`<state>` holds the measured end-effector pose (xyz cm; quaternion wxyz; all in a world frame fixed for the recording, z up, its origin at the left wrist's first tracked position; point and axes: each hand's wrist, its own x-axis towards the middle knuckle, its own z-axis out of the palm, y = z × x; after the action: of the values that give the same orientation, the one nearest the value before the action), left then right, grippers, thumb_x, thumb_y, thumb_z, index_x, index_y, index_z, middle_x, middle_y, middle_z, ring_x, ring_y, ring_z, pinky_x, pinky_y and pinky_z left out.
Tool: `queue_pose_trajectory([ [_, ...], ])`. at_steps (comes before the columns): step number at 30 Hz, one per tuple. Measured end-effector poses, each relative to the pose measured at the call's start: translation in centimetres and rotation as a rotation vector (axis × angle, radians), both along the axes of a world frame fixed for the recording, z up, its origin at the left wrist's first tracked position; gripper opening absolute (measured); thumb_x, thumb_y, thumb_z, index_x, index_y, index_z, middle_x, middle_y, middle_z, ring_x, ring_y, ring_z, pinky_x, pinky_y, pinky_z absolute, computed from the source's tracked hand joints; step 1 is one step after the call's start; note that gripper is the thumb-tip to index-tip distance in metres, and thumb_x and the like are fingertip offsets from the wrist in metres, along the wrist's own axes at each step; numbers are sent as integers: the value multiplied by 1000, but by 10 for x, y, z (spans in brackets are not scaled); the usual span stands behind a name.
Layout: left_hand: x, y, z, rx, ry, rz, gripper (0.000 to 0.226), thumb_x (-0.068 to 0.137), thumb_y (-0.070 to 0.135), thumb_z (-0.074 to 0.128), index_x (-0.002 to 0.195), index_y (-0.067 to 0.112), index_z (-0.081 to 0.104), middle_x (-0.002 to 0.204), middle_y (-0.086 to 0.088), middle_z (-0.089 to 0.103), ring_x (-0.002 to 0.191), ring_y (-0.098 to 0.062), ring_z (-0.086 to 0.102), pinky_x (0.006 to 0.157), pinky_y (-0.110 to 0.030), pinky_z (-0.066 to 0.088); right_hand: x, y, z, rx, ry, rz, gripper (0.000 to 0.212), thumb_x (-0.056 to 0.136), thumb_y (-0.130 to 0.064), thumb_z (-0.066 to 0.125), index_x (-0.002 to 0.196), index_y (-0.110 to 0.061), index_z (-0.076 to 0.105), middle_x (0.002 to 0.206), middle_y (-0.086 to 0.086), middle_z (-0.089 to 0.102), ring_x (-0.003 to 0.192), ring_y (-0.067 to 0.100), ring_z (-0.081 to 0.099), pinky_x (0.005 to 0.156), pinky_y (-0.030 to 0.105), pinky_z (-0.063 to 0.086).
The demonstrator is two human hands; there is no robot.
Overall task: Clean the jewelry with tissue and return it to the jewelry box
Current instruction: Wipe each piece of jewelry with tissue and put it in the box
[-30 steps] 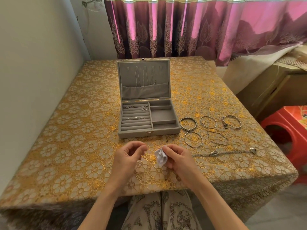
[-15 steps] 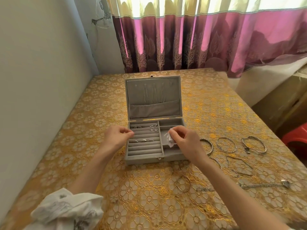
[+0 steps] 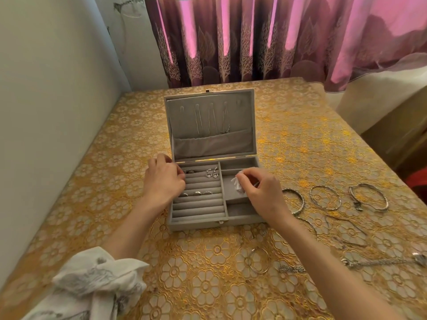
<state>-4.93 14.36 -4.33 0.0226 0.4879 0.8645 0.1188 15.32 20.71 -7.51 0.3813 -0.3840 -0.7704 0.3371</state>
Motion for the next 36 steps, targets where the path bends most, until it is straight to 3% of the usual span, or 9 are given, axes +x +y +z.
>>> queue_pose_trajectory([
  [6,-3,3,-3,4,87,-40,27,94,26,50,110,13,66,120,-13,46,114,-30,36,96,-39,35,0,1,-1,-2,-12,-6,13,90,-18,57,90,-10,68,78,-3,61,69,5,53,60,9,39],
  [12,-6,-1,-10,110,148,-69,17,89,26,59,98,14,66,109,-12,52,107,-30,41,88,-41,41,0,2,-3,-8,-7,1,13,89,-17,57,83,-11,67,75,-2,63,68,12,56,60,15,39],
  [20,-4,-7,-18,160,334,-106,24,90,28,57,97,10,72,100,-11,60,95,-29,49,78,-40,46,1,-1,4,-46,24,18,13,89,-20,58,92,-13,69,76,-10,61,67,-3,51,61,9,39],
  [24,3,-17,-10,234,332,-159,23,90,24,56,90,8,72,96,-13,62,91,-30,53,74,-42,48,14,-13,16,-180,151,16,10,90,-18,57,92,-21,67,74,-11,62,69,8,57,62,22,47],
  [29,43,-50,7,463,212,-205,14,85,19,63,94,12,70,99,-7,60,95,-24,51,80,-35,45,37,-45,26,-440,321,94,15,89,-14,55,92,-19,69,79,-1,66,65,3,53,54,14,42],
  [31,68,-65,15,506,-49,-207,16,87,20,62,99,13,68,100,-1,59,97,-14,48,81,-22,37,45,-60,27,-554,375,173,18,90,-13,53,95,-15,70,83,4,66,63,6,52,52,15,42],
  [33,92,-78,20,421,-435,-248,22,88,25,58,106,15,65,101,6,60,94,-7,52,75,-14,42,52,-74,26,-627,412,242,19,88,-13,53,96,-14,69,83,8,66,60,9,50,51,16,42],
  [36,118,-97,18,336,-687,-342,29,83,35,60,109,22,63,96,11,65,83,0,61,69,-12,49,59,-91,22,-672,449,300,21,85,-18,55,97,-13,70,88,12,66,66,17,50,55,18,43],
])
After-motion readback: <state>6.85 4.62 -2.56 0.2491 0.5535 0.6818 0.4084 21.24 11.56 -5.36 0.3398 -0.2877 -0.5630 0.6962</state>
